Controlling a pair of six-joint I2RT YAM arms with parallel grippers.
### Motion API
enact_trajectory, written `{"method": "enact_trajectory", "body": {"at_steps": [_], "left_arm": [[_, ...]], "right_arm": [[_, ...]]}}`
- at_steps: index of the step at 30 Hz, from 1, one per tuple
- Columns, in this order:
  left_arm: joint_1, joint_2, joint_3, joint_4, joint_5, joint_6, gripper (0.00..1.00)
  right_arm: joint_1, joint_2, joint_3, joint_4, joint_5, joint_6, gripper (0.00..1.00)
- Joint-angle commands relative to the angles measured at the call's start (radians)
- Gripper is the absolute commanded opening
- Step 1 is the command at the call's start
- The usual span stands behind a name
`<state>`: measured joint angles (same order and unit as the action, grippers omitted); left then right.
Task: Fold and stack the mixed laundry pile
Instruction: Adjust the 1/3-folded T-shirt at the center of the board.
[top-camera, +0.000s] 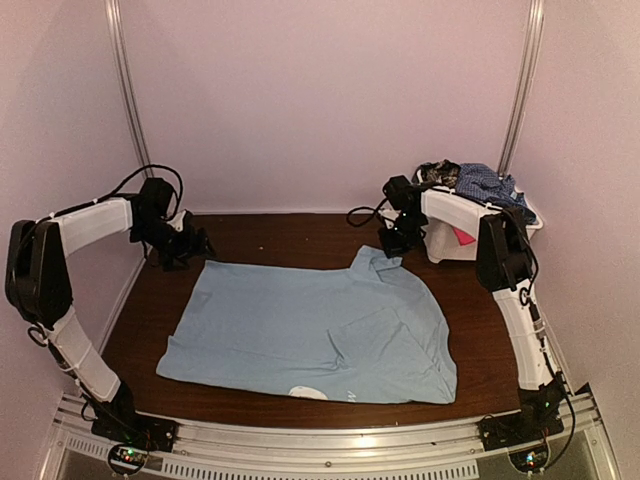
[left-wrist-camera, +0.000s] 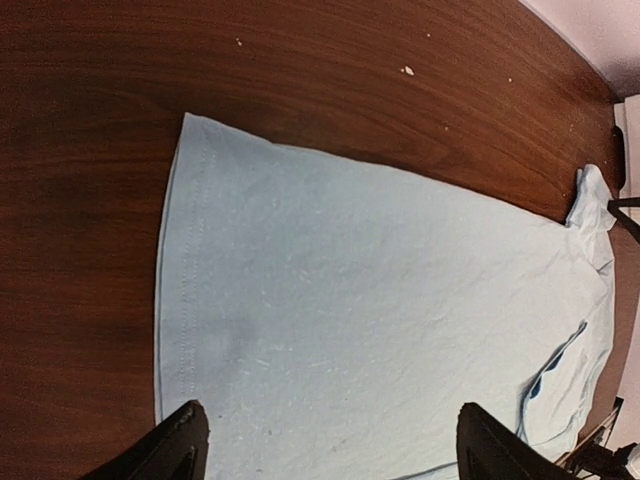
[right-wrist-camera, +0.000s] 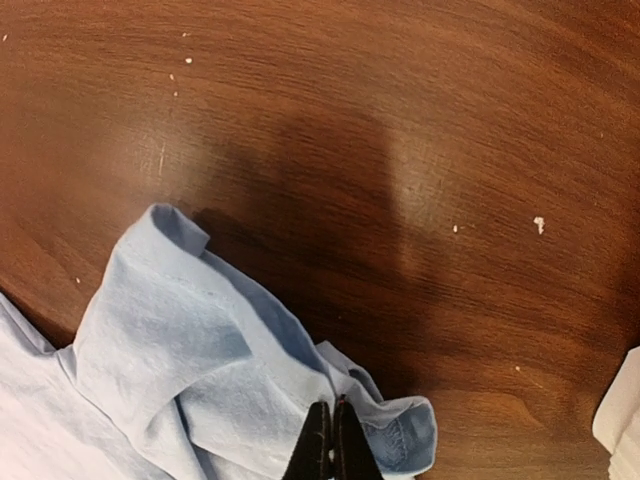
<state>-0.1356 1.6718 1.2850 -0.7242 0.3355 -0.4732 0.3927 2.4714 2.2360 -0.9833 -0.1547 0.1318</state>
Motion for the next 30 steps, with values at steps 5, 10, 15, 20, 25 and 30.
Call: {"method": "enact_trajectory", "body": {"at_steps": [5,10,15,20,25,30], "left_arm": [[0.022,0.004,-0.023,0.052,0.028,-0.009,0.87],[0.022,0.028,-0.024,0.062,0.025,-0.008,0.87],[0.024,0.055,-0.014,0.065,0.019,-0.003,0.87],[0.024,0.077,0.0,0.075,0.002,0.006,0.87],[0.024,0.111,0.019,0.1,-0.038,0.012,0.87],[0.023,0.202,0.091,0.099,-0.043,0.072,0.87]], "right_arm": [[-0.002,0.01,0.078,0.11,-0.01,-0.003,0.0],[0.006,0.032,0.135,0.224,-0.046,0.003,0.0],[0.022,0.097,0.195,0.277,-0.07,-0.004,0.0],[0.026,0.131,0.198,0.301,-0.02,-0.005,0.06],[0.025,0.106,0.201,0.286,0.045,-0.01,0.53],[0.025,0.015,0.188,0.238,0.059,-0.017,0.75]]}}
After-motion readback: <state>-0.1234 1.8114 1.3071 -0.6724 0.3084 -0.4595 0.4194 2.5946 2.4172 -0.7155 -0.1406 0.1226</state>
